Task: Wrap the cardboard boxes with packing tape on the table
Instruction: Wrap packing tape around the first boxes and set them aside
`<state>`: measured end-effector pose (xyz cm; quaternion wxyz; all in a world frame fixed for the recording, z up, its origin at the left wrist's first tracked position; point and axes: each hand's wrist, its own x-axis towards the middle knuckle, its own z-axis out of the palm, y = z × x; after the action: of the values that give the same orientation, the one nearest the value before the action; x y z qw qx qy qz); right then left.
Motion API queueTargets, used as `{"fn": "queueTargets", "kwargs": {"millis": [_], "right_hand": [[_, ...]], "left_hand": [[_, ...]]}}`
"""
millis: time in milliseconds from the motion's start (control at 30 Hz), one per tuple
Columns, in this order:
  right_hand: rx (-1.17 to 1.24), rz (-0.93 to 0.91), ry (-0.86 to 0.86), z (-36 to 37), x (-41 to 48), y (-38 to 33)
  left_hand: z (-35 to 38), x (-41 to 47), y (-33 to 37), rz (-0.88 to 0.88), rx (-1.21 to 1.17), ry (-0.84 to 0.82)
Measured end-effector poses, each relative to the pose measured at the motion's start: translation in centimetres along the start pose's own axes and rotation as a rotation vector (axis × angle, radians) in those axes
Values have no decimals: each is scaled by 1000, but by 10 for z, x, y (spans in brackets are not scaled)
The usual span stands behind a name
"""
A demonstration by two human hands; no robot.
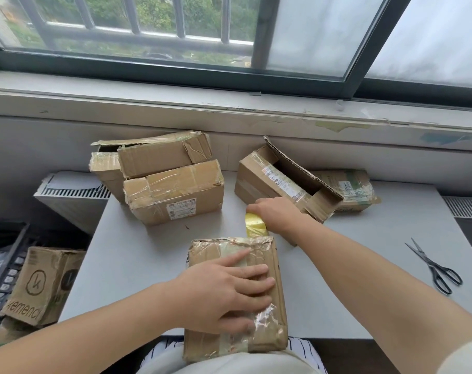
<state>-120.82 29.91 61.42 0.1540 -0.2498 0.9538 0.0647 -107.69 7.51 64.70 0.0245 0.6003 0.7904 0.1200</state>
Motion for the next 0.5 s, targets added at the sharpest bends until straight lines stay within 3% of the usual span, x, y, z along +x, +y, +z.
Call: {"fn": "queueTargets", "kwargs": {"millis": [67,167,233,300,367,400,500], "right_hand": [[-12,3,2,-1,-1,0],[-10,35,-1,-1,-4,-2],[-6,49,1,-4,-4,-4],[-19,58,10,-5,-5,-6],[-15,63,8,-6,-7,-7],[-17,58,10,-6,-8,-8],[5,56,-2,-4,-11,-7]], "left_hand": [[3,-2,5,56,-46,9],[-2,1,11,57,-360,72],[-7,9,1,-116,-480,240],[-20,21,-17,-404,-375,306],[-28,33,-26,-654,-209,-15],[-28,36,-25,-688,-122,-178],[-27,40,-20,-632,-58,-286]]}}
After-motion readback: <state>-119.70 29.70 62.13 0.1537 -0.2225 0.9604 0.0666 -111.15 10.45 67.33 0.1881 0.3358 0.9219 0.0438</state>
